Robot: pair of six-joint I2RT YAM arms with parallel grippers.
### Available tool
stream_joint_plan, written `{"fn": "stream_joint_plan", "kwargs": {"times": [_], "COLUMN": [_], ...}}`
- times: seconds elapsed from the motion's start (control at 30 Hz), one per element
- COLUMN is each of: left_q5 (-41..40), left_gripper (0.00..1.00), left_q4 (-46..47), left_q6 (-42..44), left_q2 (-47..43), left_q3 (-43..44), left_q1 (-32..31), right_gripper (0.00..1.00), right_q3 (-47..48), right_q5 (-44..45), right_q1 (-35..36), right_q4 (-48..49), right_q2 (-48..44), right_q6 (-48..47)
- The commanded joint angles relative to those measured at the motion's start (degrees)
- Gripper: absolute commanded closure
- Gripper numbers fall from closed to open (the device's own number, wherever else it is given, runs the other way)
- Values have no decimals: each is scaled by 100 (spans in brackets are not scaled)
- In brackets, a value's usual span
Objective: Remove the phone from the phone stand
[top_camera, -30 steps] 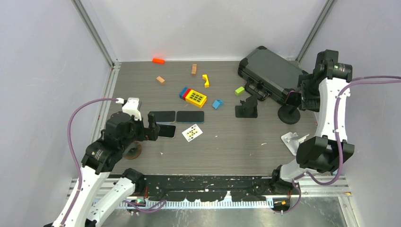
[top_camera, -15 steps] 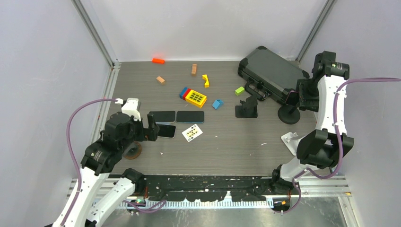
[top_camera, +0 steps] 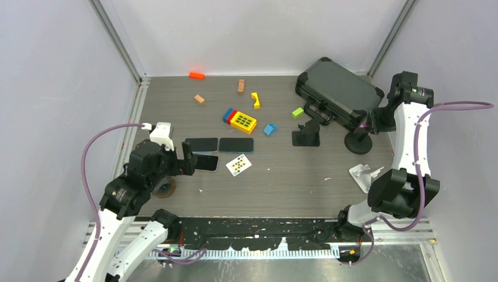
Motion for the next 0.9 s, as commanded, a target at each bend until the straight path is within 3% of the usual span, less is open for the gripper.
{"fn": "stream_joint_plan", "kwargs": {"times": [0.0, 0.27, 0.57, 0.8, 0.87], "left_q5": [-52, -31, -3, 9, 1], "left_gripper": [0, 0, 0, 0, 0], "left_q4": [220, 233, 231, 233, 233], "left_q6": [106, 106, 106, 106, 108], "left_q2": [-53, -68, -46, 6, 14], "left_q3": [-21, -23, -18, -19, -10], "left_q1": [-23, -23, -23, -23, -23], "right_gripper": [98, 100, 100, 100, 100], "right_q3": [-70, 424, 1260, 3362, 4037], "right_q5": [-240, -365, -1244, -810, -615], "right_q1": [9, 12, 19, 415, 1023], "right_q4": [756, 509, 125, -1129, -1415], "right_q2": [-630, -1100, -1188, -541, -310], "right_q6": [-518, -1735, -3056, -3626, -3648]}}
